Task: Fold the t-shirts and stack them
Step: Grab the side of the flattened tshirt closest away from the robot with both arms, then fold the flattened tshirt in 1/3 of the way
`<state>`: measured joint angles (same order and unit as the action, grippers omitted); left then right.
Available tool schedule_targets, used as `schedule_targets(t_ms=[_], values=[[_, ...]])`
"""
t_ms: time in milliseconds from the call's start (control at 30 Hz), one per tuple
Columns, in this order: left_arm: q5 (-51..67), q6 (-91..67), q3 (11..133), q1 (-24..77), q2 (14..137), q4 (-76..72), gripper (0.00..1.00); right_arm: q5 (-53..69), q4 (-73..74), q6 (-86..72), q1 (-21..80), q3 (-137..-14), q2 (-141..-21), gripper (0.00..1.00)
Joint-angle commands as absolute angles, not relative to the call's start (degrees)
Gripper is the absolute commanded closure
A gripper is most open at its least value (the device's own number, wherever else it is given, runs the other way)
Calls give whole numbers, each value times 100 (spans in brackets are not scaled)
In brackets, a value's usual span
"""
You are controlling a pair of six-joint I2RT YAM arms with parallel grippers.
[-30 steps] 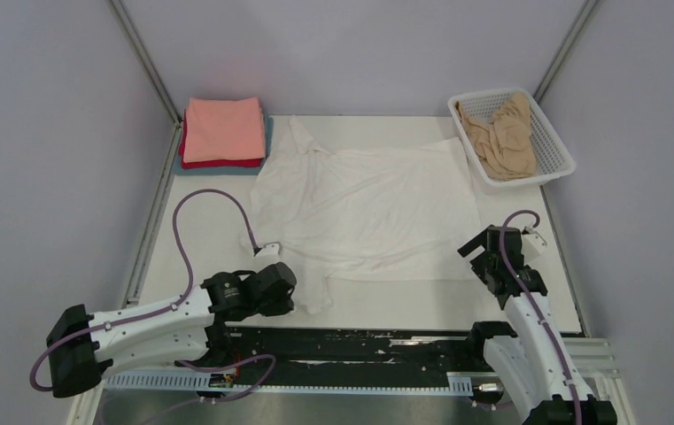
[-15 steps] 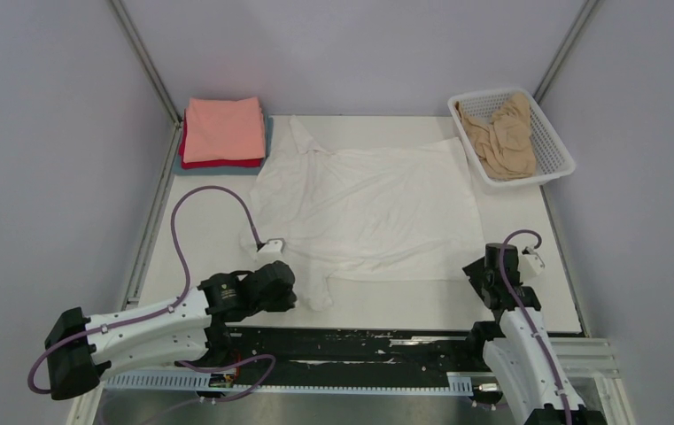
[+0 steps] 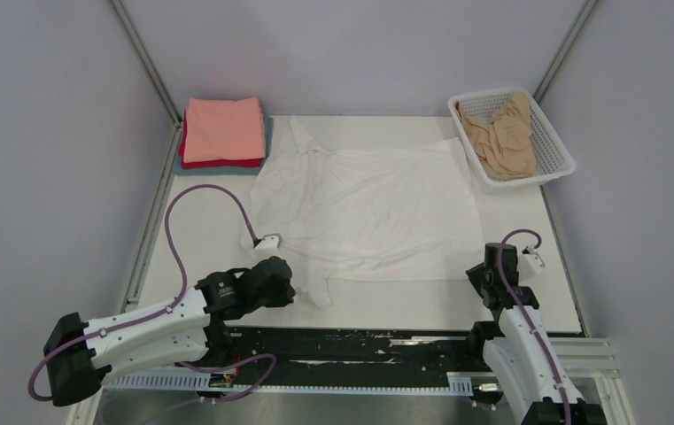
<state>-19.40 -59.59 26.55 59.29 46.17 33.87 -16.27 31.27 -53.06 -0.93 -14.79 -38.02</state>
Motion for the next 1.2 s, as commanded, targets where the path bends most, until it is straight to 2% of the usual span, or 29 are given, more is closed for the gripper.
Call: schedule_targets(t_ms=[0,133,367,633,1167], values=[[-2090,-5814,2809,5834,4517,3209,100,-1782,2745,-5245,-116,-1406,-3813,72],[-2095,-5749,2800,5749,4469,3135,100,-1795,2573,-5160,-121,-1381,-3860,79],[-2101,-5514,2942,5559,4366,3042,100,-1617,2490,-4878,-115,-1528,-3775,100],[-1808,-4900,3186,4889,4466,2314,100,-1164,2153,-4572,-114,-1998,-4124,100],[-1676,-3944,4204,3084,6013,1239,100,-815,782,-4377,-114,-3576,-6559,100]])
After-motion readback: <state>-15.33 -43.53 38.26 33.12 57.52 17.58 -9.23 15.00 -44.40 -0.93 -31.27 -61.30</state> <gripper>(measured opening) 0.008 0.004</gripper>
